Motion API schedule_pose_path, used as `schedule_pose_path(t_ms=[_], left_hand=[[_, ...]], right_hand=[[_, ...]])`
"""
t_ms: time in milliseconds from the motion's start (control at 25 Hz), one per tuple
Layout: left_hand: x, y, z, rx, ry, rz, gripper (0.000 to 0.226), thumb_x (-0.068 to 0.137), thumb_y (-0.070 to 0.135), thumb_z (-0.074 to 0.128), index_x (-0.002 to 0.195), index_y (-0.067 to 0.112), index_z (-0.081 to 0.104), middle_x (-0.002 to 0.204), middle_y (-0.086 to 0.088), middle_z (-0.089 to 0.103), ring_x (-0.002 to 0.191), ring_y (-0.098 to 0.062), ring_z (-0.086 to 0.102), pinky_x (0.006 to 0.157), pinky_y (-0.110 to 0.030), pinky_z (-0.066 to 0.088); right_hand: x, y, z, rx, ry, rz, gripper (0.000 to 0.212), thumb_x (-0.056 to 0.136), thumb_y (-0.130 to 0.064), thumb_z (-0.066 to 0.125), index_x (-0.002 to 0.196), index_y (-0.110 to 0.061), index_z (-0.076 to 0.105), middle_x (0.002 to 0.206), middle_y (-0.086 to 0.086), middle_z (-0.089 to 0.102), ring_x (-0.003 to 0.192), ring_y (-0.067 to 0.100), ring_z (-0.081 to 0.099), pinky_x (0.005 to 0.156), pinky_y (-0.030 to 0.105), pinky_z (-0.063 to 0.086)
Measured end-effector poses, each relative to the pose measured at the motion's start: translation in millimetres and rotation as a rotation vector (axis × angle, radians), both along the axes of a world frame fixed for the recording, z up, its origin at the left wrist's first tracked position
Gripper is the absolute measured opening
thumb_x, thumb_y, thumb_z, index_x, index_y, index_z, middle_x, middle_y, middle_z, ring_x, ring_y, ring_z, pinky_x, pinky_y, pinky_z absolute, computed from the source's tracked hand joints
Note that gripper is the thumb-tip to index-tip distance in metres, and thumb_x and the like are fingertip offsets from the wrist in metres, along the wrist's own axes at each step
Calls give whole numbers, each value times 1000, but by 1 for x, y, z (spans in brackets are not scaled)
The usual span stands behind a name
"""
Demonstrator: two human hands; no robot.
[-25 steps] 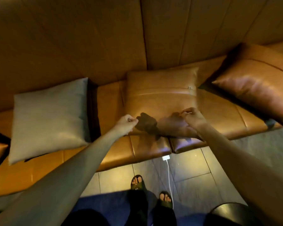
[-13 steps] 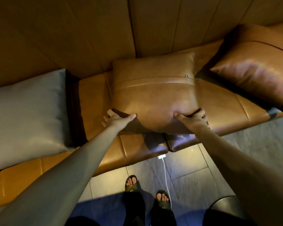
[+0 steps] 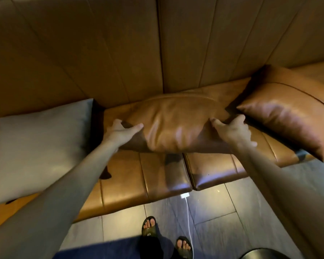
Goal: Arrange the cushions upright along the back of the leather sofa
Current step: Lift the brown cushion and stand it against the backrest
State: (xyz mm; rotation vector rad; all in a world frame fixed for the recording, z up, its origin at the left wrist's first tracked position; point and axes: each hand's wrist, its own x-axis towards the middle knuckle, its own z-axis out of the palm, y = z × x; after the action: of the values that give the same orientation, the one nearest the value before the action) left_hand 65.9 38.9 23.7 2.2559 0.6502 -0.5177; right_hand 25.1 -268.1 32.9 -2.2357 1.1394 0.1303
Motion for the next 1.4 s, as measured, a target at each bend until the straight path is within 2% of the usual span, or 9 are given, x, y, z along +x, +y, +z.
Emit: schedule_pose_path(t_ms=[200, 440, 560, 680, 800, 880, 1000, 1200, 1400], left_hand=[[27, 12, 86, 382, -182, -205, 83, 76, 79, 53, 138, 26, 40, 143, -13, 42, 130, -37, 44, 106, -50, 37], [3, 20, 70, 585, -239, -618, 105, 67, 84, 53, 151, 29, 23, 160, -5, 13, 147, -32, 9, 113, -56, 15], [6, 14, 68, 599, -430, -750, 84, 79, 70, 57, 149, 34, 28, 162, 1, 15, 150, -25, -2, 115, -60, 5], [-5, -5, 62, 543, -580, -779, 58, 93, 39, 58, 147, 31, 37, 160, -1, 25, 151, -26, 4, 116, -64, 3], [-11, -20, 57, 583, -627, -713, 56, 98, 29, 51, 150, 31, 32, 160, -3, 26, 151, -28, 7, 115, -68, -2], [-6, -22, 62, 583, -507, -778, 66, 96, 39, 50, 153, 38, 17, 164, 0, 9, 151, -26, -5, 111, -71, -10], [-2, -17, 68, 727, -357, -887, 100, 81, 60, 62, 153, 39, -3, 164, 0, -13, 149, -29, -17, 102, -73, -17], [-9, -19, 64, 807, -483, -734, 92, 81, 41, 74, 152, 36, 18, 156, -2, 30, 146, -28, 20, 111, -73, 10], [32, -12, 88, 789, -533, -732, 73, 86, 44, 67, 147, 41, 26, 147, 5, 40, 138, -25, 32, 111, -67, 9]], right_hand=[[32, 0, 49, 3, -303, 105, 57, 83, -55, 65, 126, -20, 51, 124, 9, 58, 113, 34, 57, 97, 57, 46], [36, 10, 33, 6, -330, 157, 54, 88, -51, 62, 129, -18, 46, 134, 14, 42, 125, 35, 43, 103, 55, 44], [32, 10, 43, -187, -279, 244, 52, 90, -53, 56, 127, -17, 49, 141, 15, 40, 133, 37, 35, 111, 60, 27], [21, 27, 58, -455, -283, 543, 60, 87, -67, 47, 123, -19, 53, 144, 11, 43, 140, 33, 28, 111, 68, 4], [12, 44, 57, -461, -138, 858, 84, 81, -70, 55, 147, -24, 32, 159, 7, 24, 150, 31, 7, 109, 71, -4], [14, 42, 52, -456, -39, 902, 94, 83, -55, 65, 153, -27, 10, 164, 5, 6, 151, 31, -8, 110, 74, 1], [17, 35, 51, -452, -91, 899, 94, 86, -41, 67, 154, -28, 4, 163, 6, 10, 151, 32, -5, 111, 74, 7], [20, 42, 58, -503, -106, 893, 72, 90, -37, 64, 151, -30, 26, 147, 9, 35, 143, 36, 18, 111, 72, 17], [64, 39, 91, -506, -114, 913, 61, 88, -40, 65, 143, -33, 41, 136, 5, 45, 133, 34, 31, 112, 69, 20]])
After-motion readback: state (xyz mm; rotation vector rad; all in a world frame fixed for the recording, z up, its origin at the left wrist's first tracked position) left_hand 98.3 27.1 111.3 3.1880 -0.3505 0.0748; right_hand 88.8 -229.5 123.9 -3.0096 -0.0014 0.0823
